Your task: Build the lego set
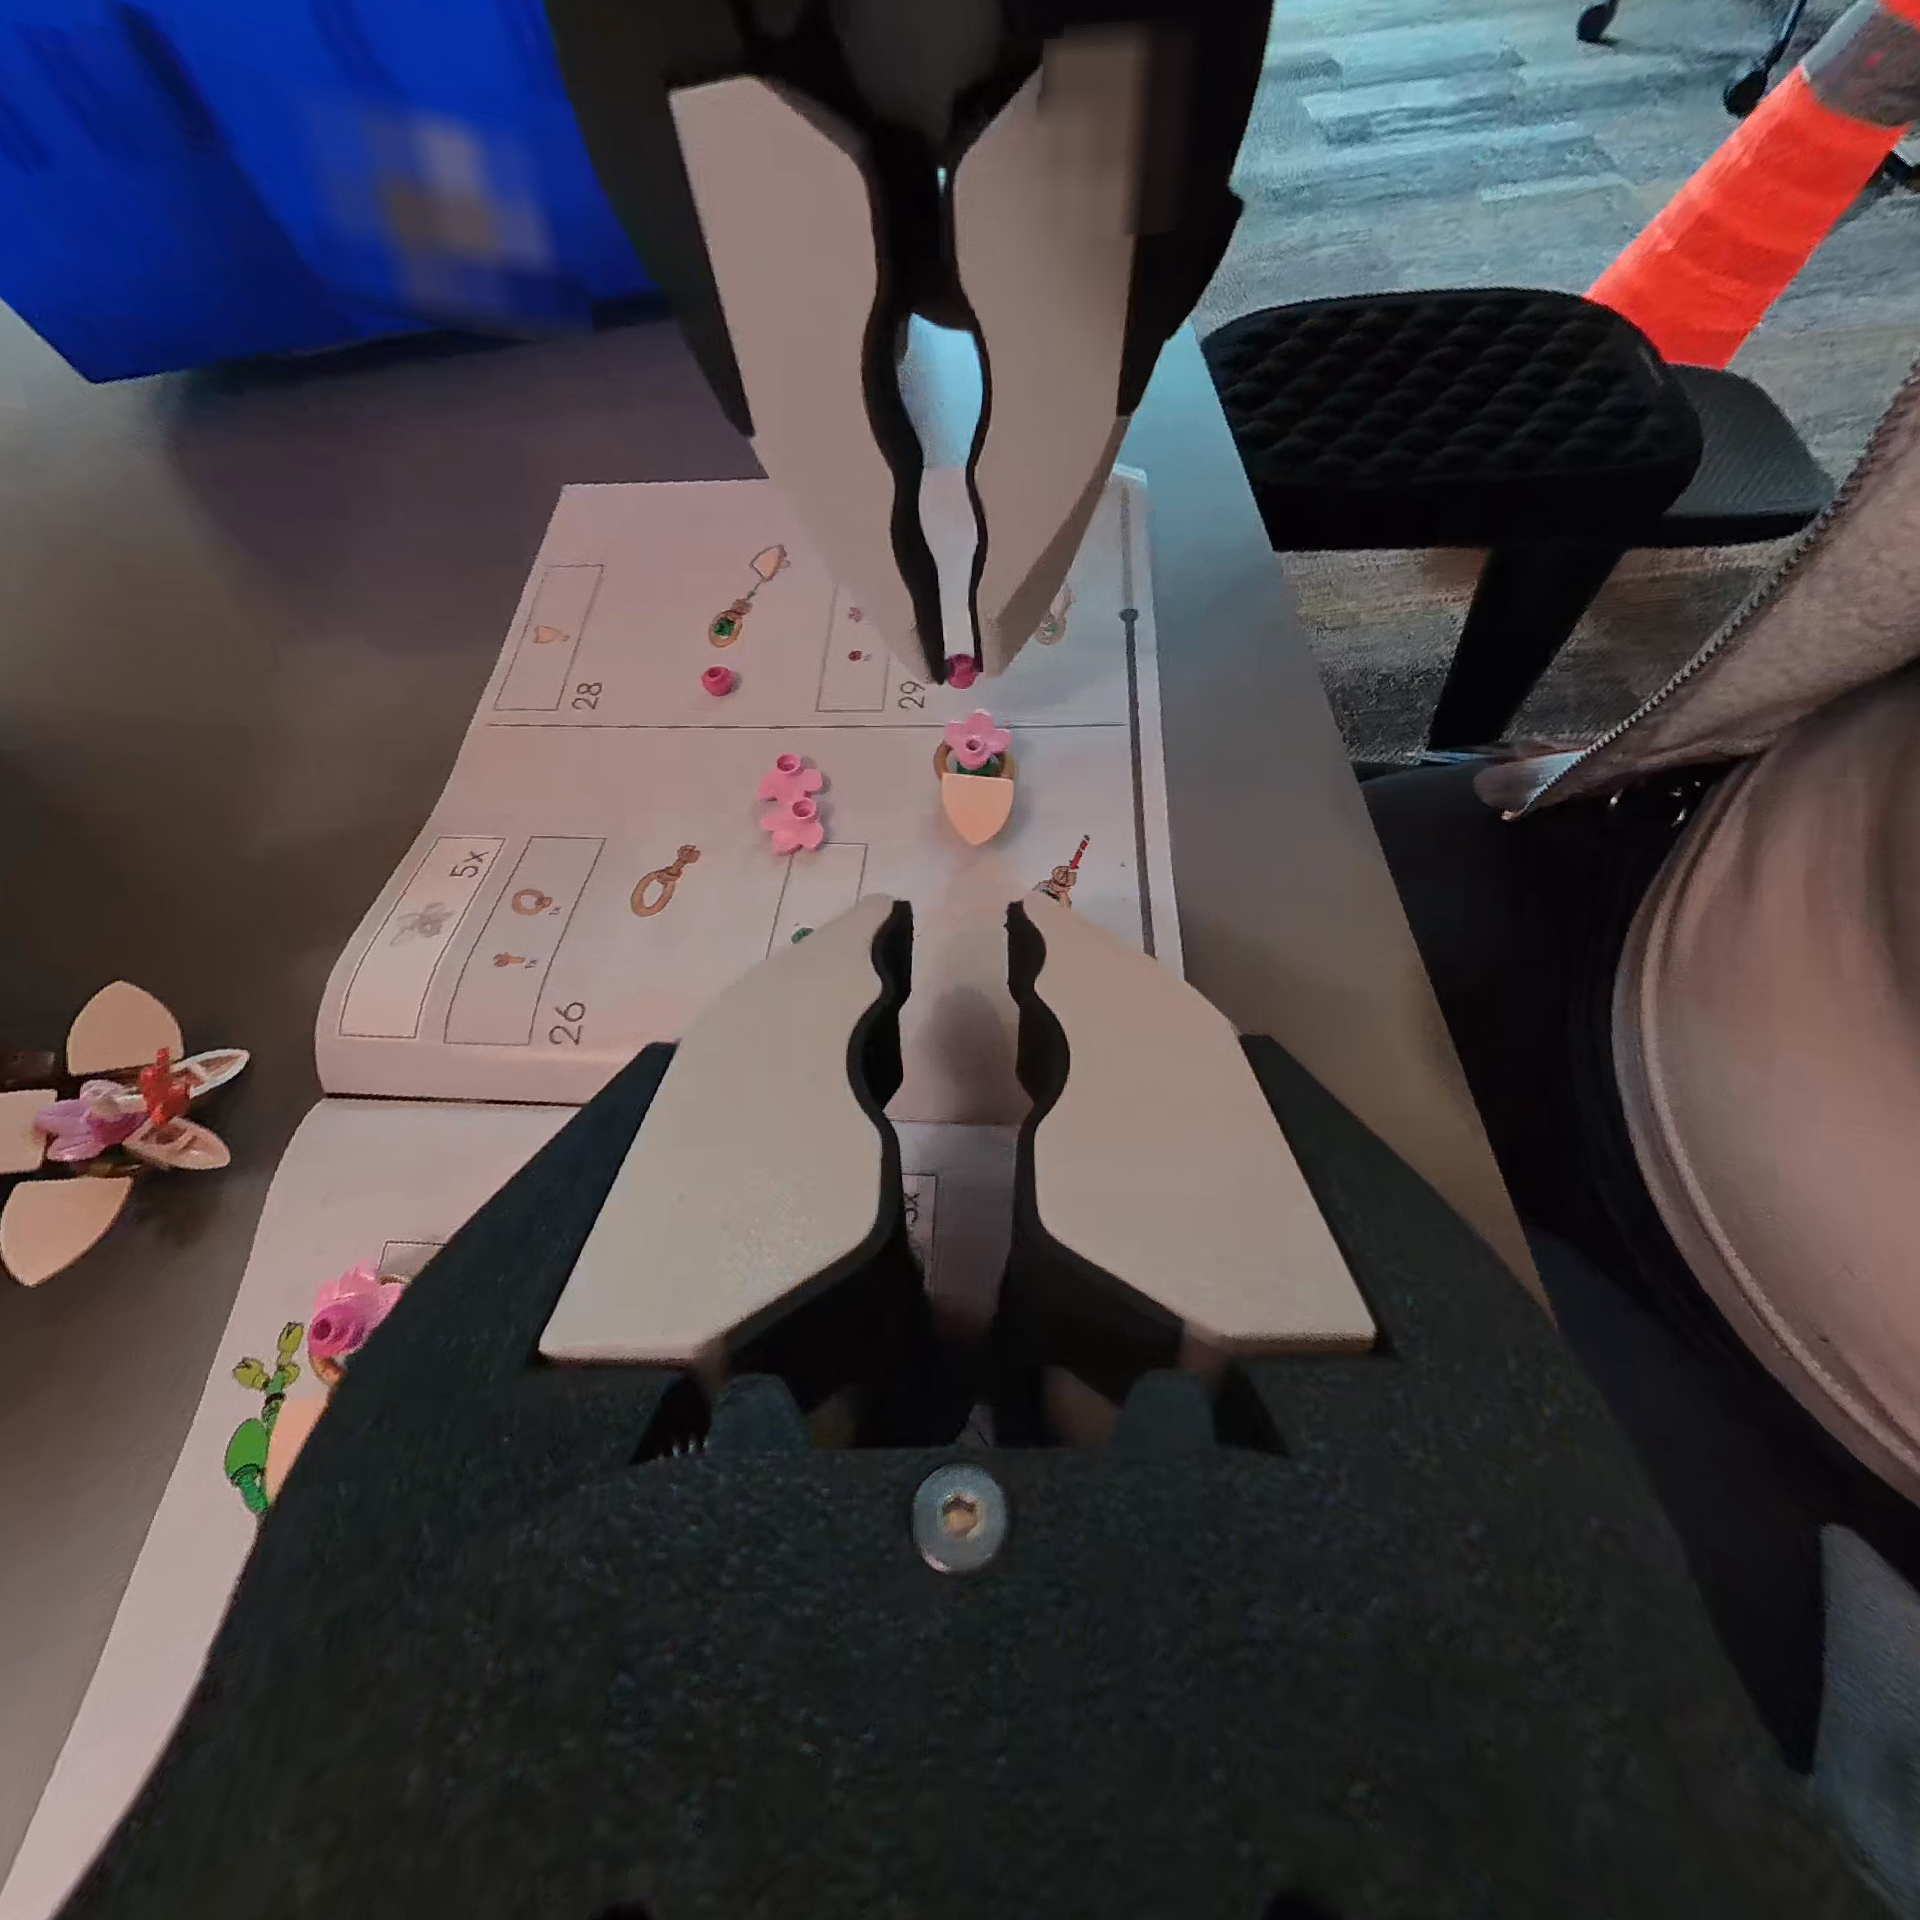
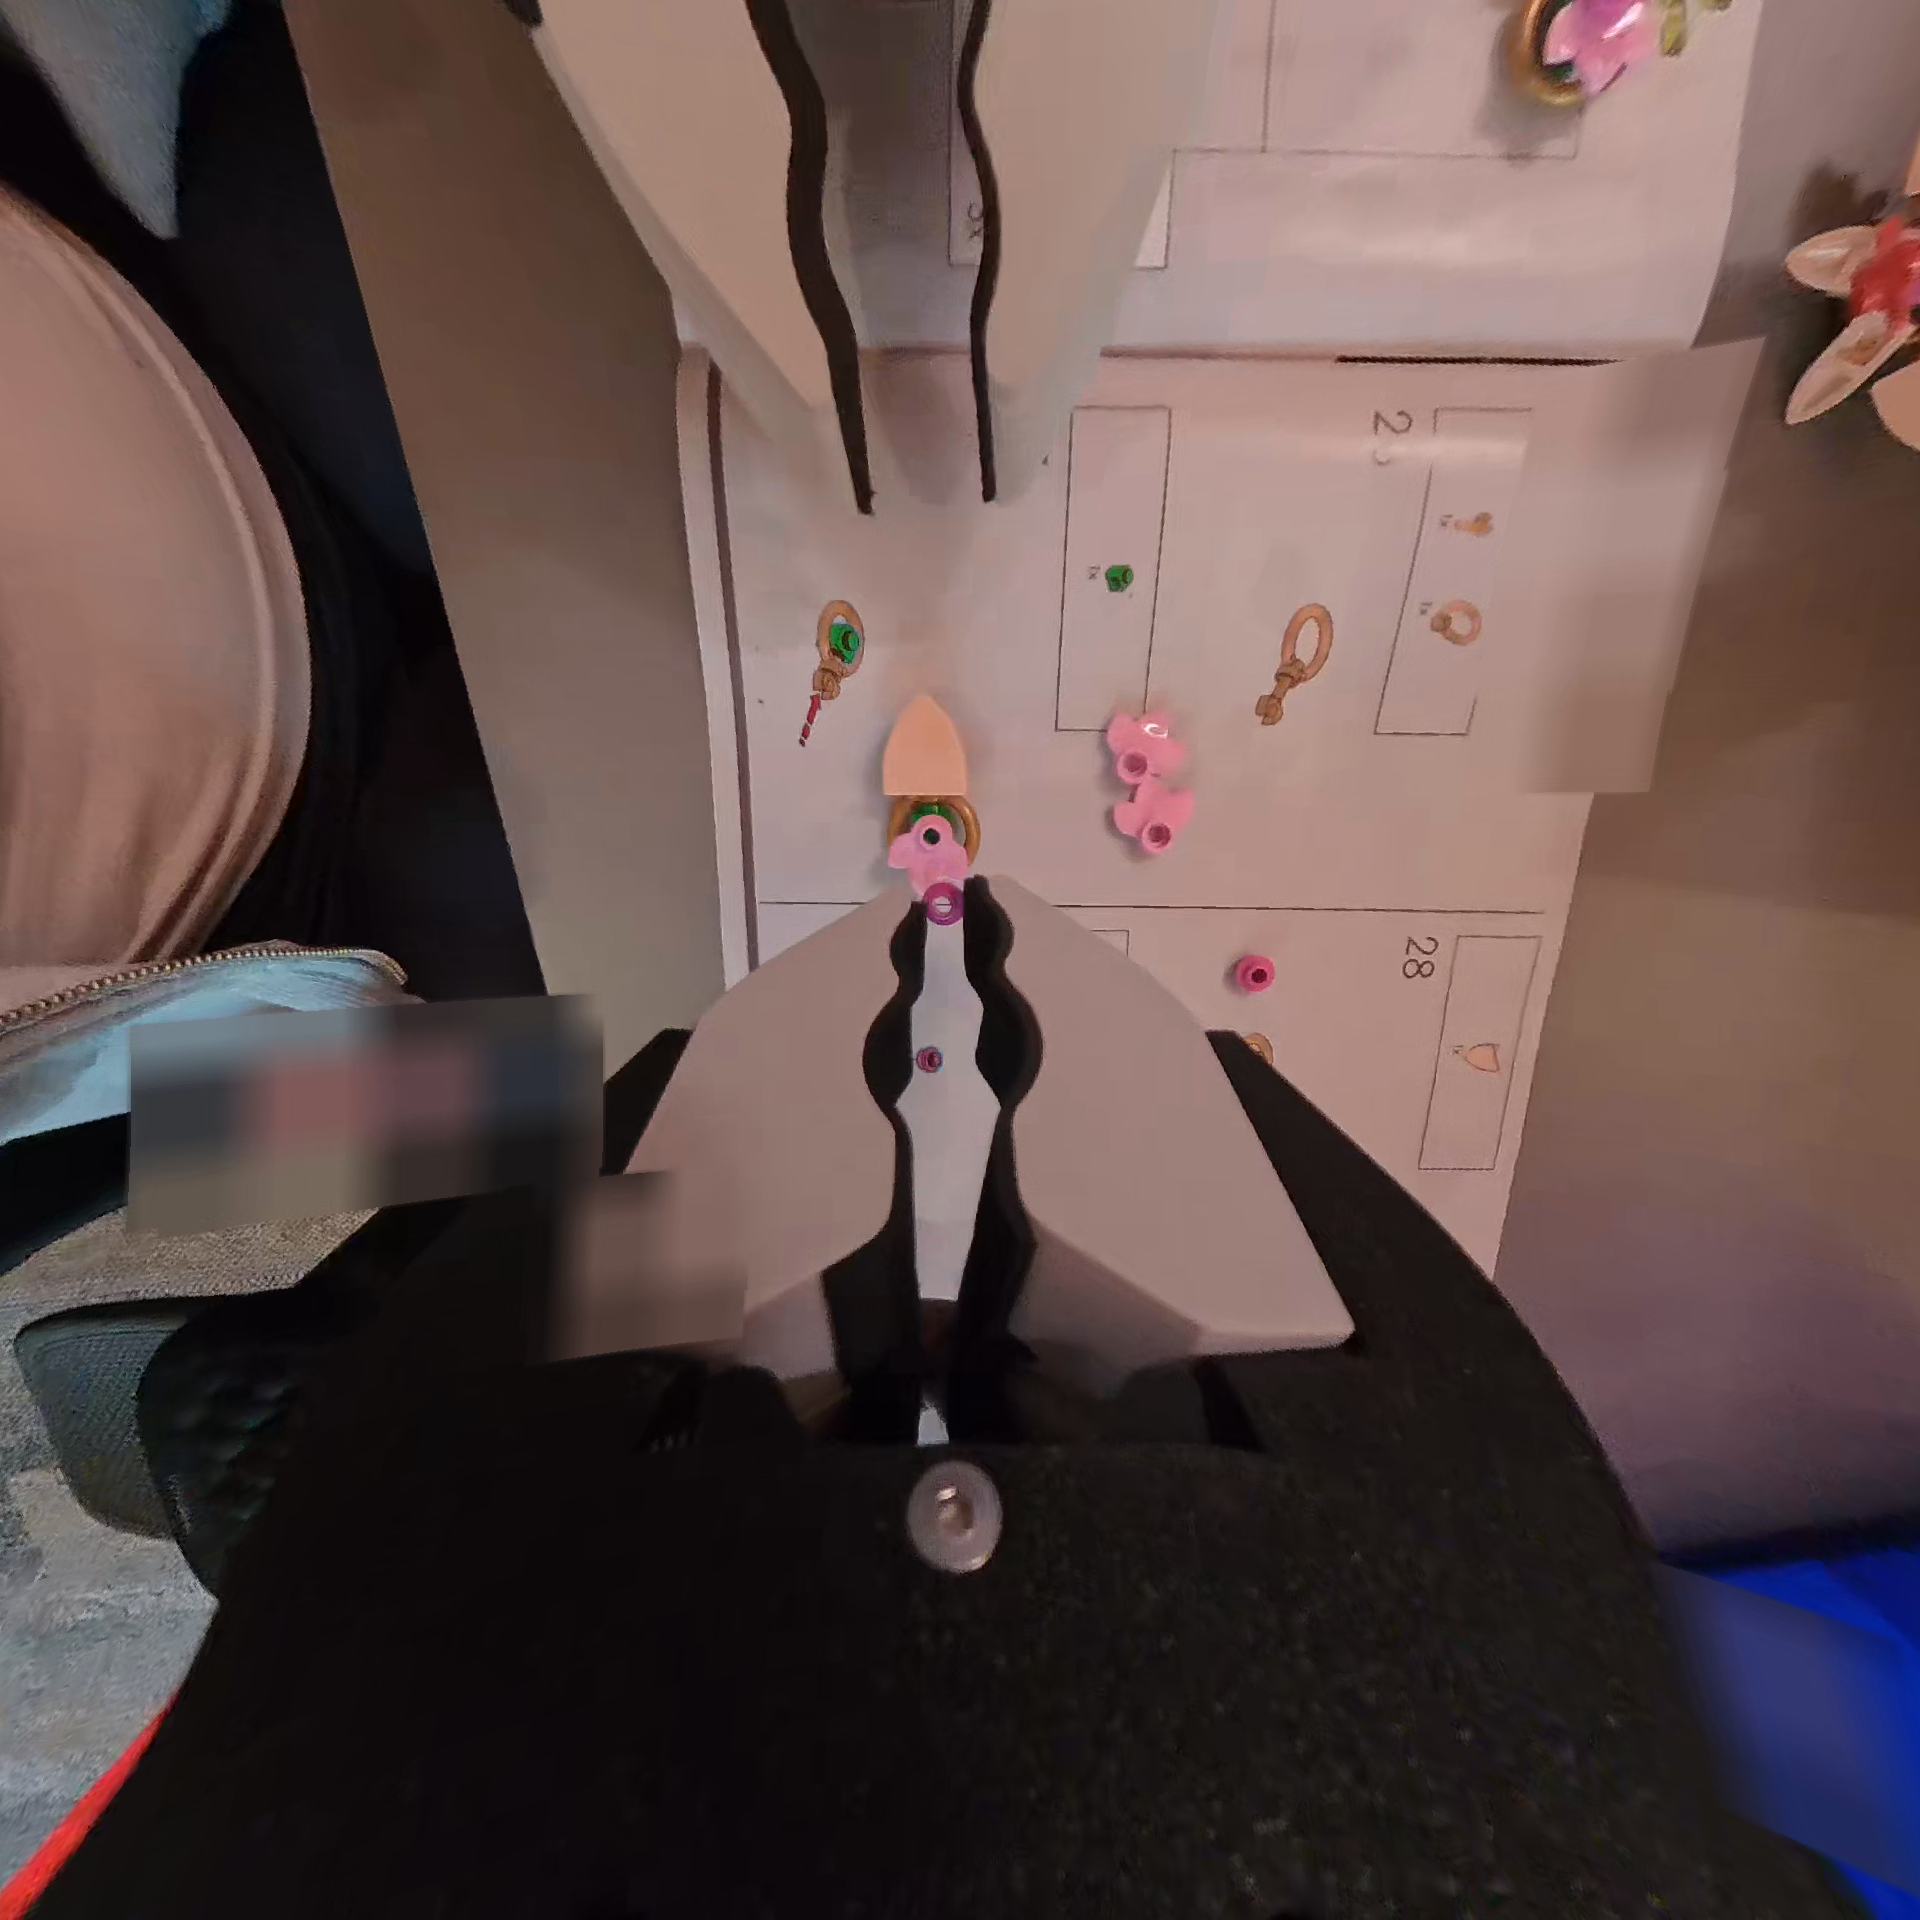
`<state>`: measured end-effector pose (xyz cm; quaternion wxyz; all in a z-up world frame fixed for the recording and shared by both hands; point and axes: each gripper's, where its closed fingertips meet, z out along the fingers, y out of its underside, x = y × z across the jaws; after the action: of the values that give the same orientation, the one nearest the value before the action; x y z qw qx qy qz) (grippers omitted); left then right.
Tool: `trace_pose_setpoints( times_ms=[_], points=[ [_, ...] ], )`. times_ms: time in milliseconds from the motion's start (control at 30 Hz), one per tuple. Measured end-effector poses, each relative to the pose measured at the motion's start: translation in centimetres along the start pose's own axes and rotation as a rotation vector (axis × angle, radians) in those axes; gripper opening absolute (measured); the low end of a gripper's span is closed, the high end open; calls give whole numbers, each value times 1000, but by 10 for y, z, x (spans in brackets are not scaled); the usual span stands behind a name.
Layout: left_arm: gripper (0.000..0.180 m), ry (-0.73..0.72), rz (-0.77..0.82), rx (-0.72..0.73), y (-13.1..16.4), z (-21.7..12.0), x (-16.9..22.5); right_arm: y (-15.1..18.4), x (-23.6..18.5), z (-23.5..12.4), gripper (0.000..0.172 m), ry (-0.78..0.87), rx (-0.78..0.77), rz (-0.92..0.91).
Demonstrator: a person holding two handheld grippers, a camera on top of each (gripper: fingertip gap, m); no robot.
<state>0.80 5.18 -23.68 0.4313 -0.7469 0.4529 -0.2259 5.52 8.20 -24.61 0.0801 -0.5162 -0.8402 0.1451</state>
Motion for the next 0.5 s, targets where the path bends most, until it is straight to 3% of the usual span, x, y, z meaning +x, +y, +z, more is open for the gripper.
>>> trace_pose_setpoints(
  times_ms=[500],
  points=[
    [17, 23, 24, -35, 3, 5, 5, -6, -2, 14, 6, -55, -3, -21]
  ],
)
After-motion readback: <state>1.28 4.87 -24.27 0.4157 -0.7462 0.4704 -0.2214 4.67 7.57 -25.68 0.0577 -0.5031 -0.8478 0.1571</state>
